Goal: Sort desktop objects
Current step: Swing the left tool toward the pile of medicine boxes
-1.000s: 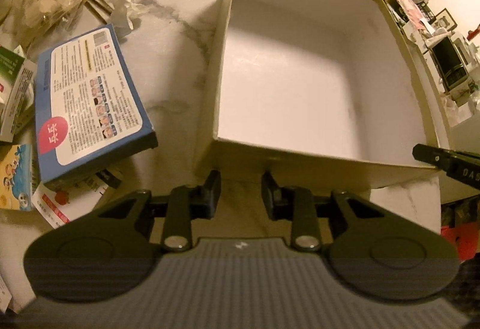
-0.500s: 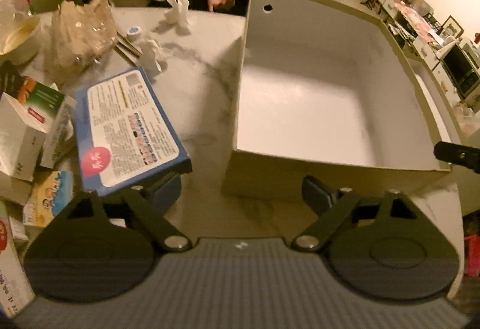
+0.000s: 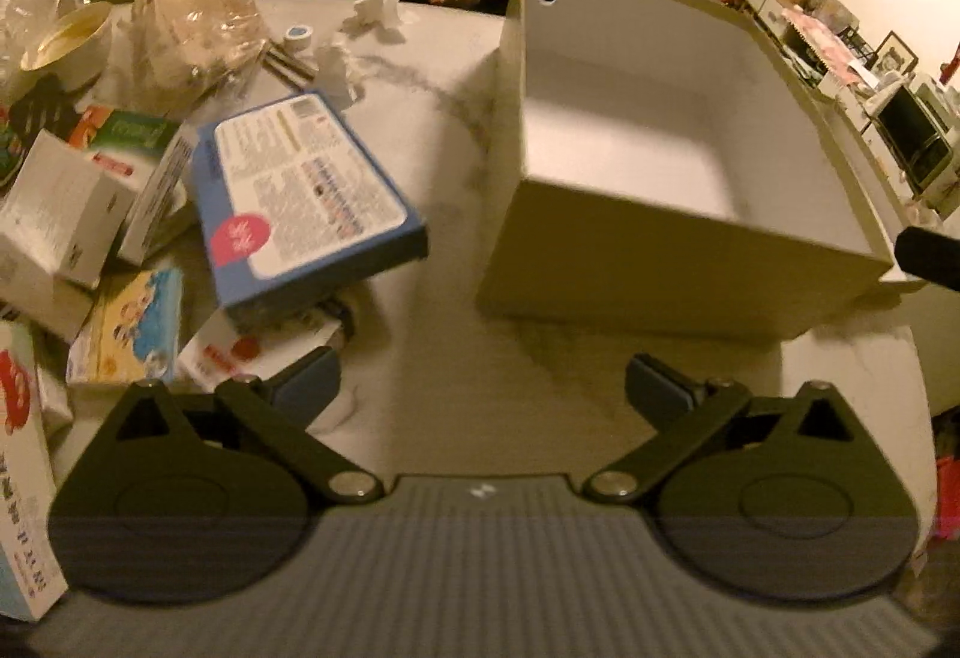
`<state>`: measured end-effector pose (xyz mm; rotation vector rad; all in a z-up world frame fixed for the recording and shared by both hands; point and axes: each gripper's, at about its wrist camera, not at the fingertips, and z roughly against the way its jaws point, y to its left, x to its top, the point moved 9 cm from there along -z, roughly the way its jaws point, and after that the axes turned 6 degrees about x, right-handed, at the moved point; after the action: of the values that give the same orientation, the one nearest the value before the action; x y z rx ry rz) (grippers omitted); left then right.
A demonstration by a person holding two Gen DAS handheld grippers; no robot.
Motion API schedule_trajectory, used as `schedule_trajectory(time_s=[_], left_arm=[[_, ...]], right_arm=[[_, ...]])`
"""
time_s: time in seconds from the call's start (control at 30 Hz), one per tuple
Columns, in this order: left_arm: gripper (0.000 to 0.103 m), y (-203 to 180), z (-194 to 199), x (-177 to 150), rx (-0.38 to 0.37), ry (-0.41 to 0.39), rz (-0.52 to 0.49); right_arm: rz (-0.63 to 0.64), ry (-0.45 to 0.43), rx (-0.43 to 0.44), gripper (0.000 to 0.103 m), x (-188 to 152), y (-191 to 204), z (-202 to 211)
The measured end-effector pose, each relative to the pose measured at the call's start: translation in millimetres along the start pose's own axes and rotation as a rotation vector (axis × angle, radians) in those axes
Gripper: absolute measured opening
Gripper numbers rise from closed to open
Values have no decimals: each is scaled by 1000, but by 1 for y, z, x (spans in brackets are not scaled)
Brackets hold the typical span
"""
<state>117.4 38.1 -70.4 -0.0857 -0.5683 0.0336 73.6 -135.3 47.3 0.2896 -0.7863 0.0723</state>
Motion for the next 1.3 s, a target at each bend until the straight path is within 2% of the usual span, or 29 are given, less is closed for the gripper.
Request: schedule_trajectory(time_s=[0.2,0.4,0.57,0.8,1.03,1.3], left_arm=[[103,15,14,-15,17,-64,8],[103,28,30,-27,-9,-159,50],[103,42,31,-45,11,-141,101],[103,76,37,-74,16,-113,266],[103,109,55,-93,119,-138,311],[103,139,67,-103,220,-144,330]], right_arm=[[31,15,129,101,-16,28,0],[2,23,215,102,-37,47,-3],[-26,42,251,102,-55,58,-13],[11,82,263,102,-78,79,-32],[7,124,340,102,-90,103,-53],[0,134,366,102,-93,116,-61]])
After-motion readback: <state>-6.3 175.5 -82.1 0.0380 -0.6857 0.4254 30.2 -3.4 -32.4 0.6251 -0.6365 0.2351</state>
